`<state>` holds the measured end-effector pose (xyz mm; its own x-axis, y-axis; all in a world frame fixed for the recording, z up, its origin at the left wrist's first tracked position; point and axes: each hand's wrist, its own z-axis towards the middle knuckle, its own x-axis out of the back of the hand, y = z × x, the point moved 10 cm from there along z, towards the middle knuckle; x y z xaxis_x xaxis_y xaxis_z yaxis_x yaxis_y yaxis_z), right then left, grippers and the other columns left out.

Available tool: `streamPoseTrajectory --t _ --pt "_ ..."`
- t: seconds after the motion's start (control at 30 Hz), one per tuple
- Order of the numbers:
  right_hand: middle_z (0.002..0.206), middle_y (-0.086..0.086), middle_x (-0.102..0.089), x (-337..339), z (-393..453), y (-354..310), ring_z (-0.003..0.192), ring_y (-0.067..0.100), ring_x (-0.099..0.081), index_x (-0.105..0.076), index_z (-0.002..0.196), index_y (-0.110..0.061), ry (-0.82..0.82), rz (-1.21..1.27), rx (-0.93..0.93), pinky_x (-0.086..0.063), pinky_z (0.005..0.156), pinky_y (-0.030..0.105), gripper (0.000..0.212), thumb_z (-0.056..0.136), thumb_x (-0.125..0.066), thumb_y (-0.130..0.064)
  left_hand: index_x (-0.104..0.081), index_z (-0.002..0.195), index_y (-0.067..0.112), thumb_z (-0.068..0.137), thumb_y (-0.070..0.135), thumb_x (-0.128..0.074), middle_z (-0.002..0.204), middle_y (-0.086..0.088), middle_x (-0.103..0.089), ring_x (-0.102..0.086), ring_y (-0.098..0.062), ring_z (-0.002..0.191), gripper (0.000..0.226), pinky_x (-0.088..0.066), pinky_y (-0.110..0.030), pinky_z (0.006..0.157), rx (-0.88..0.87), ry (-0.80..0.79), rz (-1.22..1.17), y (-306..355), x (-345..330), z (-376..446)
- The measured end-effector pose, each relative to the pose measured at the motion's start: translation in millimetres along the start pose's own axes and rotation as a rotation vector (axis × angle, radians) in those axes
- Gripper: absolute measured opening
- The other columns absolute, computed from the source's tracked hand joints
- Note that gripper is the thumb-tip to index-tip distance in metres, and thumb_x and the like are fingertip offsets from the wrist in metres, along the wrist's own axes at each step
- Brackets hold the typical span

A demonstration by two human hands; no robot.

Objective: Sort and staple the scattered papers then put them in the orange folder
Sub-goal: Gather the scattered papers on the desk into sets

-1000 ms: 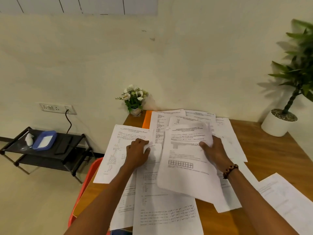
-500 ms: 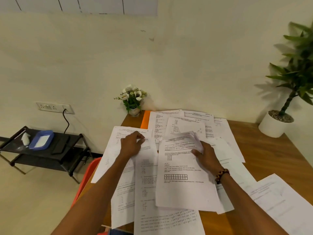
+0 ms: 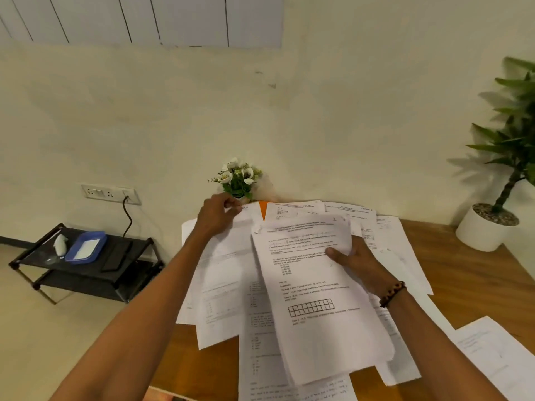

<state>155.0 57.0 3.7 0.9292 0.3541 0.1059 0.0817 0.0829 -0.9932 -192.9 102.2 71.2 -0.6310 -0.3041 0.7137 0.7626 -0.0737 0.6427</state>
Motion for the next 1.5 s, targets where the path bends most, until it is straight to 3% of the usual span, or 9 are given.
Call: streamPoseTrajectory --t 0.23,0.4,0.67,0.8,0.9,1.0,1.1,1.23,1.5 --pt "0.135 0.01 -0.066 -52 32 -36 0.127 0.028 -0.062 -0.055 0.14 -0.007 -0.033 0.005 0.06 -0.044 0.112 0.053 0.042 0.099 -0.061 -0.004 -0.069 0.092 0.023 0.091 0.024 -0.073 0.092 0.004 -0.071 -0.062 -0.014 0.086 0.004 -0.049 -0.031 0.077 -0.278 -0.085 0.029 93 38 28" --pt "0.132 0.002 -0.069 -80 49 -68 0.126 0.022 -0.062 -0.06 0.135 -0.018 0.013 -0.08 0.161 -0.048 0.109 0.047 0.04 0.096 -0.069 -0.014 -0.066 0.089 0.027 0.092 0.022 -0.073 0.085 0.013 -0.067 -0.057 0.008 0.072 0.009 -0.04 -0.008 0.066 -0.375 -0.222 -0.008 130 31 15" --pt "0.132 0.003 -0.065 -75 76 -67 0.126 0.022 -0.059 -0.058 0.133 -0.018 0.221 -0.085 0.203 -0.047 0.109 0.051 0.053 0.087 -0.078 -0.036 -0.066 0.094 0.025 0.099 0.026 -0.063 0.084 0.014 -0.067 -0.06 0.002 0.075 0.006 -0.042 -0.015 0.069 -0.416 -0.208 -0.149 145 37 -4" --pt "0.109 0.023 -0.063 -72 73 -78 0.099 0.027 -0.064 -0.05 0.109 -0.003 0.297 -0.031 0.213 -0.055 0.088 0.053 0.031 0.092 -0.074 -0.012 -0.067 0.11 0.027 0.096 0.052 -0.06 0.101 0.013 -0.071 -0.066 -0.005 0.093 0.029 -0.051 -0.022 0.079 -0.494 -0.225 -0.11 157 32 -22" --pt "0.111 0.024 -0.059 -69 72 -80 0.096 0.023 -0.062 -0.042 0.107 -0.019 0.32 0.007 0.216 -0.054 0.086 0.056 0.042 0.086 -0.08 -0.017 -0.066 0.116 0.03 0.082 0.057 -0.075 0.104 0.017 -0.069 -0.063 -0.001 0.091 0.044 -0.05 -0.018 0.077 -0.579 -0.208 0.044 161 28 -31" --pt "0.123 0.015 -0.062 -71 73 -83 0.112 0.029 -0.065 -0.046 0.115 -0.034 0.265 0.055 0.238 -0.056 0.093 0.056 0.05 0.082 -0.082 -0.024 -0.068 0.106 0.025 0.091 0.033 -0.069 0.096 0.012 -0.07 -0.059 -0.006 0.083 0.017 -0.046 -0.03 0.069 -0.605 -0.108 0.128 161 34 -26" --pt "0.125 0.002 -0.069 -80 72 -105 0.114 0.022 -0.066 -0.057 0.131 -0.024 0.201 -0.273 0.319 -0.055 0.094 0.04 0.045 0.092 -0.072 -0.041 -0.068 0.101 0.027 0.094 0.027 -0.065 0.089 0.017 -0.064 -0.056 -0.007 0.082 0.007 -0.039 -0.029 0.068 -0.557 -0.054 0.174 162 44 -18" --pt "0.097 0.006 -0.066 -86 77 -100 0.088 0.03 -0.061 -0.052 0.113 -0.02 0.14 -0.872 0.279 -0.051 0.071 0.041 0.035 0.102 -0.042 -0.052 -0.066 0.103 0.032 0.094 0.027 -0.064 0.096 0.017 -0.068 -0.06 -0.012 0.09 0.01 -0.048 -0.037 0.076 -0.53 -0.09 0.239 161 53 -9" --pt "0.075 0.001 -0.047 -86 67 -110 0.063 0.007 -0.04 -0.041 0.101 -0.013 0.166 -0.632 0.365 -0.034 0.057 0.025 0.015 0.109 -0.038 -0.026 -0.056 0.113 0.028 0.102 0.027 -0.047 0.105 0.013 -0.061 -0.056 -0.01 0.087 0.014 -0.05 -0.037 0.072 -0.691 -0.155 0.383 183 39 -24"
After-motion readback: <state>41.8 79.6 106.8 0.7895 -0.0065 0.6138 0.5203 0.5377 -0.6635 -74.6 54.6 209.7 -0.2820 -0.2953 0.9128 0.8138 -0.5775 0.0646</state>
